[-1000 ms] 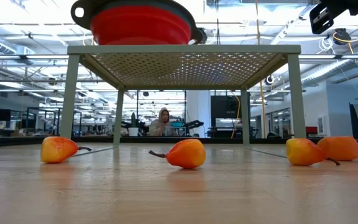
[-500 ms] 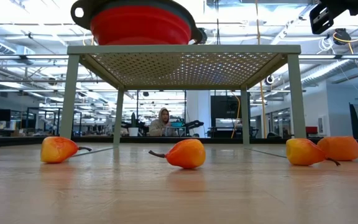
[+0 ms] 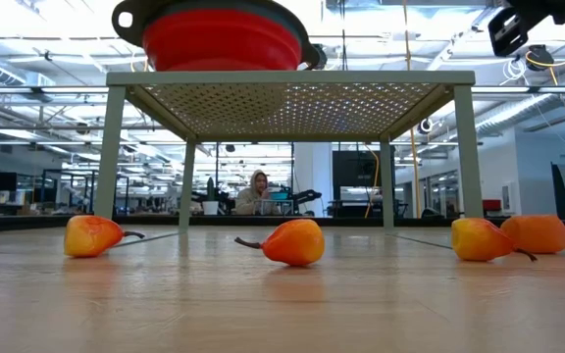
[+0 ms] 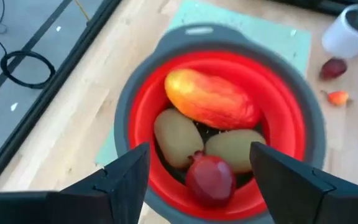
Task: Pick & Place Fruit
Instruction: Put the orange fruit into the strainer
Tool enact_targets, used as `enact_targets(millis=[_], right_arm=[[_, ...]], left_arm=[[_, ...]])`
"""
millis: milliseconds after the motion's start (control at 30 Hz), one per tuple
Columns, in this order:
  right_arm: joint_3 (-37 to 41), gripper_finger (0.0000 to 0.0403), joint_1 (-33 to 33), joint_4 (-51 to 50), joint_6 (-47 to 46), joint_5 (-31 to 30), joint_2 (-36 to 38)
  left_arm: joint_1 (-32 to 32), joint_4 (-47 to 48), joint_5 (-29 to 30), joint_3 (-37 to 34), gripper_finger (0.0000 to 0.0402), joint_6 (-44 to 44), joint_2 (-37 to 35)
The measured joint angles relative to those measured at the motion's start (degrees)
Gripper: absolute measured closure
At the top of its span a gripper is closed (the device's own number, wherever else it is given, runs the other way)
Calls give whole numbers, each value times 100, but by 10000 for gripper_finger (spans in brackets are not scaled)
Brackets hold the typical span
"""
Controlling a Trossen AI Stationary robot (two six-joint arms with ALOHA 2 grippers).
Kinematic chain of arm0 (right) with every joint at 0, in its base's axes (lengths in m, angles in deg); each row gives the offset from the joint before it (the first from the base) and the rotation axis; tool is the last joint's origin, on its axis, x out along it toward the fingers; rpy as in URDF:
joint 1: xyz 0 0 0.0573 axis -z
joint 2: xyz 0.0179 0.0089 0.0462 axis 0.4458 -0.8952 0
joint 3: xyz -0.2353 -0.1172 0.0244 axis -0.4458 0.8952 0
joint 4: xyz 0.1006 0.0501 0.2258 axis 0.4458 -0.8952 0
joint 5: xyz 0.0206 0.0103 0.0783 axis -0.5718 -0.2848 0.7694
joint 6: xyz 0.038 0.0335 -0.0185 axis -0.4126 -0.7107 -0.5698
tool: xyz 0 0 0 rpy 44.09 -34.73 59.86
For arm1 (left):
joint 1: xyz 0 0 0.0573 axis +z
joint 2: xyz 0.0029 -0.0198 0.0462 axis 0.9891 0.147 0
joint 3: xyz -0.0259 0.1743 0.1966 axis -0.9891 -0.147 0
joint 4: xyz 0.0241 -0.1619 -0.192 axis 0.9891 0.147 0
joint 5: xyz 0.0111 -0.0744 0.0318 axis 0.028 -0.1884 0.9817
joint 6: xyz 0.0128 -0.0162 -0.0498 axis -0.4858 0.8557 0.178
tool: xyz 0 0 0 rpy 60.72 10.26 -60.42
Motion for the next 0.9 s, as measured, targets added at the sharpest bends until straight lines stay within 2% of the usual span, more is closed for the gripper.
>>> enact_targets(millis=[133, 267, 700, 767, 900], right_arm=[[0, 403, 0, 0, -222, 0, 0], [0, 403, 0, 0, -211, 0, 0], [0, 402, 0, 7, -233, 2, -302], [0, 402, -2, 9, -397, 2, -453], [0, 402, 0, 9, -646, 4, -867]], left_arm=[[0, -10, 8, 110, 149, 131, -12], [0, -8, 8, 110, 188, 132, 1], [0, -4, 1, 109, 384, -42, -2], [-19, -18, -1, 47, 395, -42, -2], [-128, 2, -94, -132, 387, -14, -2]])
